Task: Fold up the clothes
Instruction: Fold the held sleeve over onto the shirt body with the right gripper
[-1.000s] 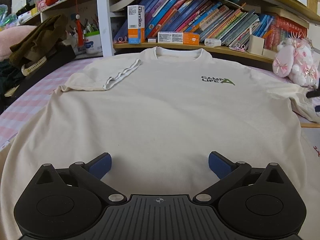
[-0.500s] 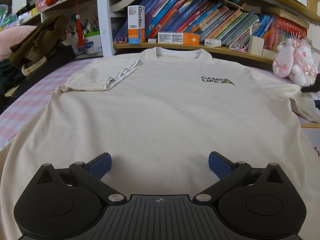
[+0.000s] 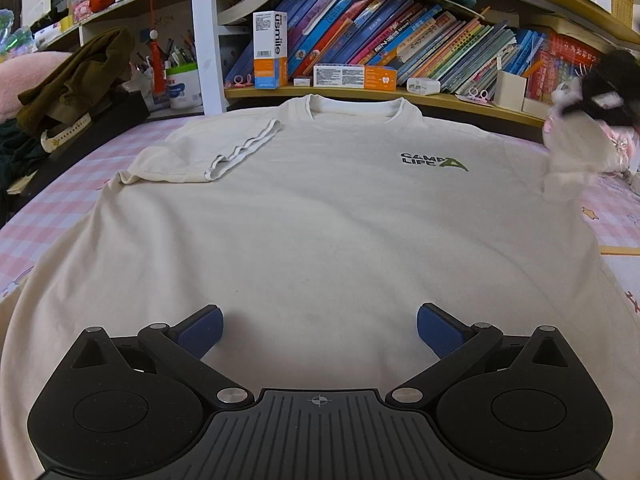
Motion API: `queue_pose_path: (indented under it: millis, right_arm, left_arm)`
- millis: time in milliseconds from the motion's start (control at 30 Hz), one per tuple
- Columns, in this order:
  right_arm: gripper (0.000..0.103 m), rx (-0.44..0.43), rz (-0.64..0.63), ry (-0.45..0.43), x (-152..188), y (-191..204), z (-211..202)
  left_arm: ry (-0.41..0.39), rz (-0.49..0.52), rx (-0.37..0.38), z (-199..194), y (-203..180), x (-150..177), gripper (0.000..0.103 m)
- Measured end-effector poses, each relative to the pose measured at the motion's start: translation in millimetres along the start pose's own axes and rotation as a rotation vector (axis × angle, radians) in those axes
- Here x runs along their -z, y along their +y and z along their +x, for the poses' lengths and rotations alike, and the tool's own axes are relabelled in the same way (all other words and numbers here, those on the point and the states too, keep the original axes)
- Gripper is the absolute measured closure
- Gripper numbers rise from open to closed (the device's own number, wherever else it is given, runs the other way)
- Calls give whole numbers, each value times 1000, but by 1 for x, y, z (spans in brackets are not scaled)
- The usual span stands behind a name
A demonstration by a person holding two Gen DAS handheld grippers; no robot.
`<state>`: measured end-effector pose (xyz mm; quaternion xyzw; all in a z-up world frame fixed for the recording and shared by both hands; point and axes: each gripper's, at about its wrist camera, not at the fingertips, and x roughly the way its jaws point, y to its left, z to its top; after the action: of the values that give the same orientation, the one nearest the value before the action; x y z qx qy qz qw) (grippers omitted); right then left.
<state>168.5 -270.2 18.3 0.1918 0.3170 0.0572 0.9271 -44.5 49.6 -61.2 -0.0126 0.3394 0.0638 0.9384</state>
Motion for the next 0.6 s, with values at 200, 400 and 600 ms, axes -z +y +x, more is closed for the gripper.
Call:
queue_pose_path:
  millis: [200,400,600]
  right_arm:
    - [96,-59,-316,153,32,120,53]
    - [47,-197,-292,225,66,149,56]
    - [46,-239,-86,106,48,107,16]
  left_arm:
    - [-1,2,8,0,0,0,0]
    - [-2,6,19,-1,2,1,0]
    - [-2,9,22,-1,1,1,0]
